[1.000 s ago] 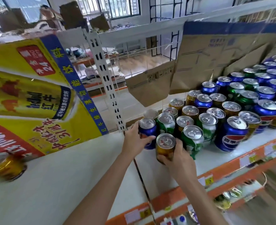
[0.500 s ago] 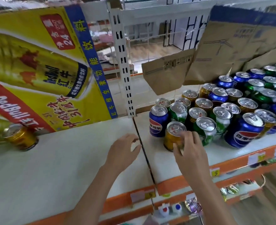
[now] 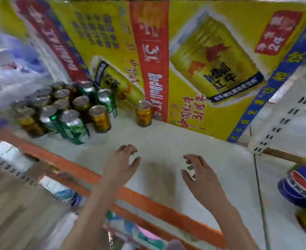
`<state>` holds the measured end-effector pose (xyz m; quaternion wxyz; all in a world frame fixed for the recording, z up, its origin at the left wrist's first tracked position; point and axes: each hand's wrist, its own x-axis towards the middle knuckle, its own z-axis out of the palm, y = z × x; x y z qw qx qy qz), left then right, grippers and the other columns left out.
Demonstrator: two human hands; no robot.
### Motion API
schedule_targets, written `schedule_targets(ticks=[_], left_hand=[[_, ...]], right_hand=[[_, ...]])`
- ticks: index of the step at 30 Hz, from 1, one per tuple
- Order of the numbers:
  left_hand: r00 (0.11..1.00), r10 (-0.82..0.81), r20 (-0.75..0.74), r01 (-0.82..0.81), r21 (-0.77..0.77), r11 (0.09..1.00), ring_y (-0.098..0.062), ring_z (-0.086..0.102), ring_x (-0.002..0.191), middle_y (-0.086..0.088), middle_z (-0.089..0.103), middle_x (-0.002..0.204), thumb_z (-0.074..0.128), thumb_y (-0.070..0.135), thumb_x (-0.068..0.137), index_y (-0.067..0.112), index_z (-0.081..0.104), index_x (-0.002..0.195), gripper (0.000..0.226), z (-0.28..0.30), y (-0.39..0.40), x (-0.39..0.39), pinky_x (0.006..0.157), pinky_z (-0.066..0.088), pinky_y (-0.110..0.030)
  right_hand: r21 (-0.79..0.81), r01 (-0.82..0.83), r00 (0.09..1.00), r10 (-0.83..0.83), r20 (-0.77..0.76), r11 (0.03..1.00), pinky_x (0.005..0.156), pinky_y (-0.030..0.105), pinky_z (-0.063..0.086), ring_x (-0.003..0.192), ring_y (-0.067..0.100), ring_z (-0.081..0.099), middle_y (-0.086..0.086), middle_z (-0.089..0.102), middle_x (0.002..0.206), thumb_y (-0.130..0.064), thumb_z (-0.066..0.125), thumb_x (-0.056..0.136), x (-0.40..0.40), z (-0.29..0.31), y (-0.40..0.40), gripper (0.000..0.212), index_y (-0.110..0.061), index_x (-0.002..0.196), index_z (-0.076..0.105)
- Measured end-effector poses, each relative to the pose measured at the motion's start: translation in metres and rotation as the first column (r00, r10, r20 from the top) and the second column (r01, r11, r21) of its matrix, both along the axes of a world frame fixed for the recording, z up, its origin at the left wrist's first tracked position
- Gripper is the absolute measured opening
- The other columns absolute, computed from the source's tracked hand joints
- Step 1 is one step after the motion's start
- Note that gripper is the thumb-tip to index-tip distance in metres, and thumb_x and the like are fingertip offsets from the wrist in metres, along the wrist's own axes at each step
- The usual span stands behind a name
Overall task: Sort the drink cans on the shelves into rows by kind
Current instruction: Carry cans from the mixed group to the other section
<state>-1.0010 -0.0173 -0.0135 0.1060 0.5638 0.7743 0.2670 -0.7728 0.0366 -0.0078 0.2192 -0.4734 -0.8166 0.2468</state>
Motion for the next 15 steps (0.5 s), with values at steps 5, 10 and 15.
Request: schedule_targets(ticks=[5,10,15], left_hand=[[0.949,0.284,0.137,-0.299,0.100,0.949,-0.024,0.059,0.088,-0.010,0.057,0.103,0.064,0.015,0.087,0.005,0.060,0.107,0.023,-0.005,-0.032,-0.069,0.075,0.050,-0.033],[0.884,0.432,0.180,-0.460,0.166,0.872,-0.027,0.057,0.094,-0.010,0.051,0.112,0.065,0.024,0.086,0.005,0.050,0.113,0.036,-0.004,-0.038,-0.124,0.070,0.046,-0.035],[0.865,0.441,0.238,-0.478,0.127,0.869,-0.030,0.046,0.120,-0.009,0.036,0.135,0.065,0.039,0.084,0.010,0.027,0.140,0.073,-0.004,-0.018,-0.162,0.087,0.044,-0.041]], right_hand=[[-0.050,-0.229,0.972,0.231,0.040,0.972,0.085,0.019,0.042,0.105,0.004,0.051,-0.005,0.047,0.123,-0.021,0.053,0.093,-0.085,-0.001,0.009,0.040,-0.022,0.132,0.042],[-0.079,-0.313,0.945,0.318,0.070,0.947,0.090,0.024,0.043,0.111,0.008,0.049,-0.003,0.046,0.127,-0.025,0.052,0.093,-0.163,0.000,0.024,0.044,-0.021,0.135,0.039],[-0.135,-0.225,0.973,0.230,0.019,0.965,0.092,0.030,0.045,0.115,0.016,0.049,0.005,0.042,0.133,-0.026,0.058,0.091,-0.240,-0.007,0.039,0.058,-0.015,0.140,0.031]])
